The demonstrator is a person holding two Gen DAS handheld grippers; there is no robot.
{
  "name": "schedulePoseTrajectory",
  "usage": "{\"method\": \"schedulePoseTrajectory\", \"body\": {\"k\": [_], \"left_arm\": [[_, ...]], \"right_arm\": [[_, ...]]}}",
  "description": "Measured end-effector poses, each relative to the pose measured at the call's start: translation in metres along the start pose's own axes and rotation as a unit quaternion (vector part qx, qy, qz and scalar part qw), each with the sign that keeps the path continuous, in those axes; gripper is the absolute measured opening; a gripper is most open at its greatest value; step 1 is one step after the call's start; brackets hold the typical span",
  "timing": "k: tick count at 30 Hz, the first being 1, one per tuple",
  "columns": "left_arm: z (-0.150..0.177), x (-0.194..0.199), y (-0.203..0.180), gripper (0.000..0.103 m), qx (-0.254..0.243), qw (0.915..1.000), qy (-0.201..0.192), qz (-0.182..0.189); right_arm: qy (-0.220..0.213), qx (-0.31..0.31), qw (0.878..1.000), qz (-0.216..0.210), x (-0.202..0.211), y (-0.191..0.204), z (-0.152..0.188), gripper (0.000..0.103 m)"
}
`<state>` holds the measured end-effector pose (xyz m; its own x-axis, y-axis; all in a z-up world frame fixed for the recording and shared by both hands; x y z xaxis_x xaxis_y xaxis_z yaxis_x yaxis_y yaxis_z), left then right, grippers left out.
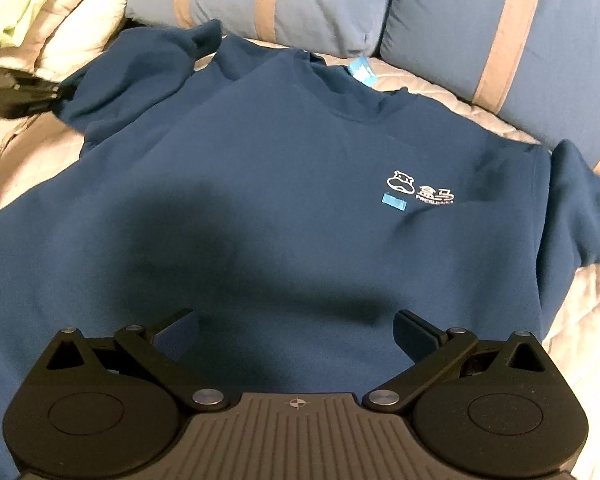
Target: Fold clothes
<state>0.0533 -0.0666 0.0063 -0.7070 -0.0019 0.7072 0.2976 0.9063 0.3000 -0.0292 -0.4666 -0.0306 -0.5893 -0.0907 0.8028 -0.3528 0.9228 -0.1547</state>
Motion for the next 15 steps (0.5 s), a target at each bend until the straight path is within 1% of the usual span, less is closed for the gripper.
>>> {"method": "schedulePoseTrajectory", "body": {"k": [1, 2, 3, 4, 6, 10, 13, 15], "left_arm": [[0.0, 0.003, 0.002, 0.029, 0.0, 1.0, -0.005, 0.001], [0.0, 0.005, 0.001, 0.033, 0.001, 0.9999, -0.013, 0.004], [-0.003, 0.008, -0.001, 0.039, 0.003, 0.9996, -0.026, 0.014], [-0.006, 0.012, -0.002, 0.042, 0.005, 0.999, -0.039, 0.023], [-0.017, 0.015, -0.001, 0.044, 0.013, 0.9974, -0.06, 0.039], [-0.044, 0.019, 0.001, 0.045, 0.036, 0.9918, -0.099, 0.071], [-0.07, 0.014, 0.003, 0.045, 0.047, 0.988, -0.113, 0.095], [-0.084, 0.006, 0.003, 0.045, 0.05, 0.9863, -0.115, 0.106]], "right_arm": [[-0.003, -0.006, 1.0, 0.003, 0.001, -0.001, 0.0, 0.103], [-0.006, -0.012, 1.0, 0.005, 0.002, -0.002, -0.001, 0.103], [-0.009, -0.017, 1.0, 0.008, 0.003, -0.003, -0.001, 0.103], [-0.013, -0.022, 1.0, 0.01, 0.004, -0.004, -0.002, 0.103], [-0.023, -0.03, 0.999, 0.014, 0.008, -0.007, -0.001, 0.103], [-0.036, -0.041, 0.998, 0.017, 0.013, -0.011, -0.002, 0.103], [-0.041, -0.051, 0.998, 0.015, 0.014, -0.012, -0.002, 0.103], [-0.042, -0.058, 0.997, 0.014, 0.015, -0.014, -0.003, 0.103]]}}
Point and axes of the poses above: each gripper's, at about its wrist camera, not at the fingertips, and x roughly against the way its jaws point, y to its left, z to its underside, the point moved 10 cm from there along -x, roughly the way its jaws point, and after that the axes turned 12 degrees about z, right-handed, at the moved point
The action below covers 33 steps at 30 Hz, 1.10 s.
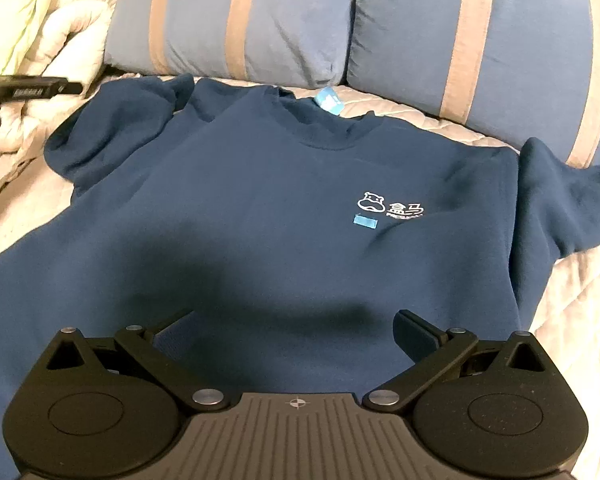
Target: Fold clothes
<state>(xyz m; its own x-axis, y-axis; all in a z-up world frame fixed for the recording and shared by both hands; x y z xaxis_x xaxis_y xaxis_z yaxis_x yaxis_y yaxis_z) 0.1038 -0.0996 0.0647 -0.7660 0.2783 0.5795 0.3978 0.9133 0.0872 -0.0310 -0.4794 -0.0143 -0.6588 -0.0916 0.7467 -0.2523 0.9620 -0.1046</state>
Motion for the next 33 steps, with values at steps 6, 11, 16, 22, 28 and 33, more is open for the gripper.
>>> {"method": "schedulePoseTrajectory", "body": {"k": [6, 11, 16, 22, 28, 33], "left_arm": [[-0.018, -0.047, 0.011, 0.044, 0.03, 0.9983, 0.034, 0.037], [-0.023, -0.084, 0.006, 0.044, 0.043, 0.9943, 0.058, 0.079], [-0.026, -0.119, -0.01, 0.044, 0.023, 0.9903, 0.102, 0.092], [-0.018, -0.145, -0.01, 0.013, 0.054, 0.9839, 0.148, 0.084], [-0.048, -0.095, 0.007, 0.012, 0.05, 0.993, 0.078, 0.074], [-0.069, -0.026, 0.044, 0.011, 0.04, 0.9991, 0.007, 0.015]], "right_arm": [[-0.007, -0.014, 1.0, -0.007, 0.002, -0.003, -0.002, 0.103], [-0.005, -0.019, 1.0, -0.013, 0.001, -0.003, -0.002, 0.103], [0.002, -0.018, 1.0, -0.017, -0.002, -0.002, -0.001, 0.103], [0.006, -0.024, 0.999, -0.021, -0.005, -0.004, 0.0, 0.103], [0.01, -0.029, 0.999, -0.023, -0.005, -0.006, 0.002, 0.103], [0.008, -0.028, 0.999, -0.02, -0.002, -0.006, 0.001, 0.103]]}}
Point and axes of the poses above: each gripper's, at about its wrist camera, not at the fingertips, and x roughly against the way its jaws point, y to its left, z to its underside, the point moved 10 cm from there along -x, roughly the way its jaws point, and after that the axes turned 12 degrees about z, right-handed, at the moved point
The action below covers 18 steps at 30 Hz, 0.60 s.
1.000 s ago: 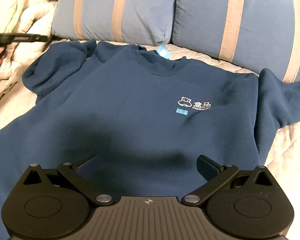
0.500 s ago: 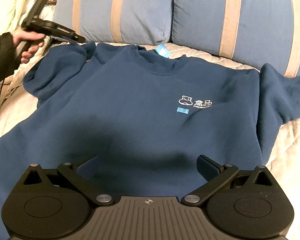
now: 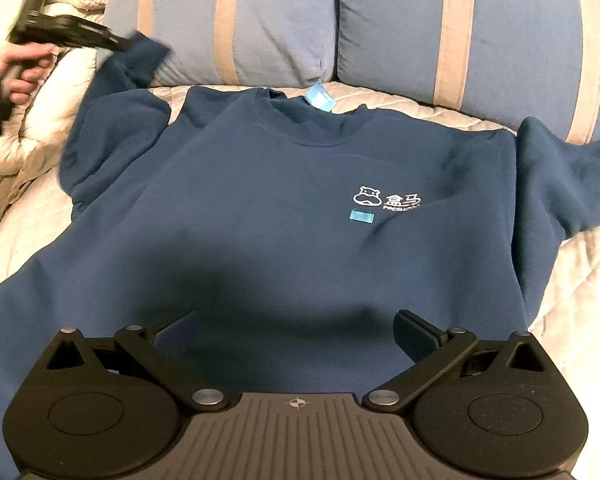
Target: Fold clothes
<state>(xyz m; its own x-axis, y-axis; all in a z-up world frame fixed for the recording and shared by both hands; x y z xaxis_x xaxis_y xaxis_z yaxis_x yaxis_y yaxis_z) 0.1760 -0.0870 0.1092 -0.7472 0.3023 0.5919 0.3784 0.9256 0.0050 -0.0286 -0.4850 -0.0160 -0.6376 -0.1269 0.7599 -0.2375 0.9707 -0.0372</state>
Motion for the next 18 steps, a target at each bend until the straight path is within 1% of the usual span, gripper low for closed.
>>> {"method": "schedulePoseTrajectory", "body": {"k": [3, 7, 9, 12, 16, 18], "left_arm": [[0.0, 0.042, 0.021, 0.011, -0.003, 0.9989, -0.027, -0.039], [0.014, 0.096, 0.053, 0.011, -0.007, 0.9947, -0.047, -0.092], [0.02, 0.125, 0.07, 0.011, 0.002, 0.9914, -0.059, -0.117], [0.025, 0.168, 0.095, 0.011, 0.019, 0.9842, -0.077, -0.158], [0.072, 0.229, 0.14, 0.011, 0.061, 0.9687, -0.11, -0.214], [0.112, 0.246, 0.165, 0.011, 0.085, 0.958, -0.114, -0.249]], "right_arm": [[-0.001, 0.0, 1.0, 0.002, 0.001, 0.0, 0.0, 0.103], [-0.001, 0.003, 1.0, 0.005, 0.001, 0.0, 0.0, 0.103], [-0.002, 0.004, 1.0, 0.007, 0.002, 0.0, 0.0, 0.103], [-0.001, 0.004, 1.0, 0.008, 0.001, 0.001, 0.0, 0.103], [0.002, 0.007, 1.0, 0.011, 0.001, 0.001, 0.0, 0.103], [-0.001, 0.003, 1.0, 0.014, 0.002, 0.0, -0.001, 0.103]]}}
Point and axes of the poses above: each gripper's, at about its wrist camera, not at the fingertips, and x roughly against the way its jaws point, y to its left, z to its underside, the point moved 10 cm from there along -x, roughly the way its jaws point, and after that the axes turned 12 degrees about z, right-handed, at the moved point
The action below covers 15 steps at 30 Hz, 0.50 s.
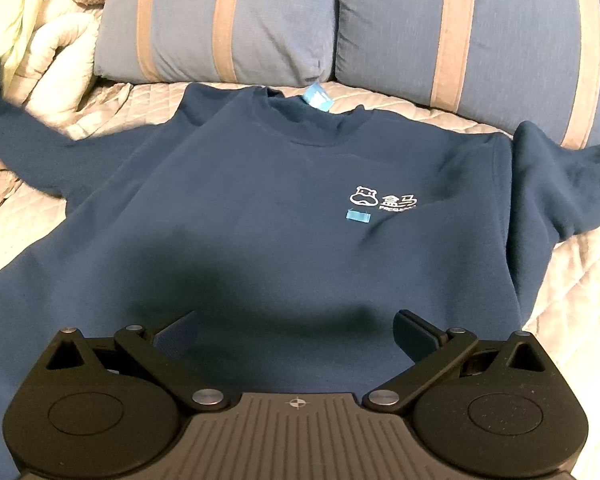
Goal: Fold clothes
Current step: 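Pull the sleeve out straight with the left tool and release it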
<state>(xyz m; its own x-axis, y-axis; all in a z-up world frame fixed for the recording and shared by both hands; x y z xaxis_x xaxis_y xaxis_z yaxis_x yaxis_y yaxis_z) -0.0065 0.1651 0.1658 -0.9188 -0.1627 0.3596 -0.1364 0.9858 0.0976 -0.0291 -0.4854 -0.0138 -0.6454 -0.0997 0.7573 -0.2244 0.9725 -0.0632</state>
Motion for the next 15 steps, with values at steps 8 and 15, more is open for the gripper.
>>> {"method": "schedulePoseTrajectory", "body": {"k": [8, 15], "left_arm": [[0.182, -0.007, 0.108, 0.02, 0.125, 0.9682, 0.145, -0.161], [0.176, 0.017, 0.081, 0.045, 0.132, 0.9739, 0.133, -0.128]], "right_arm": [[0.007, -0.019, 1.0, 0.002, -0.001, -0.007, 0.002, 0.103], [-0.01, -0.023, 1.0, 0.011, 0.002, -0.01, 0.001, 0.103]]}}
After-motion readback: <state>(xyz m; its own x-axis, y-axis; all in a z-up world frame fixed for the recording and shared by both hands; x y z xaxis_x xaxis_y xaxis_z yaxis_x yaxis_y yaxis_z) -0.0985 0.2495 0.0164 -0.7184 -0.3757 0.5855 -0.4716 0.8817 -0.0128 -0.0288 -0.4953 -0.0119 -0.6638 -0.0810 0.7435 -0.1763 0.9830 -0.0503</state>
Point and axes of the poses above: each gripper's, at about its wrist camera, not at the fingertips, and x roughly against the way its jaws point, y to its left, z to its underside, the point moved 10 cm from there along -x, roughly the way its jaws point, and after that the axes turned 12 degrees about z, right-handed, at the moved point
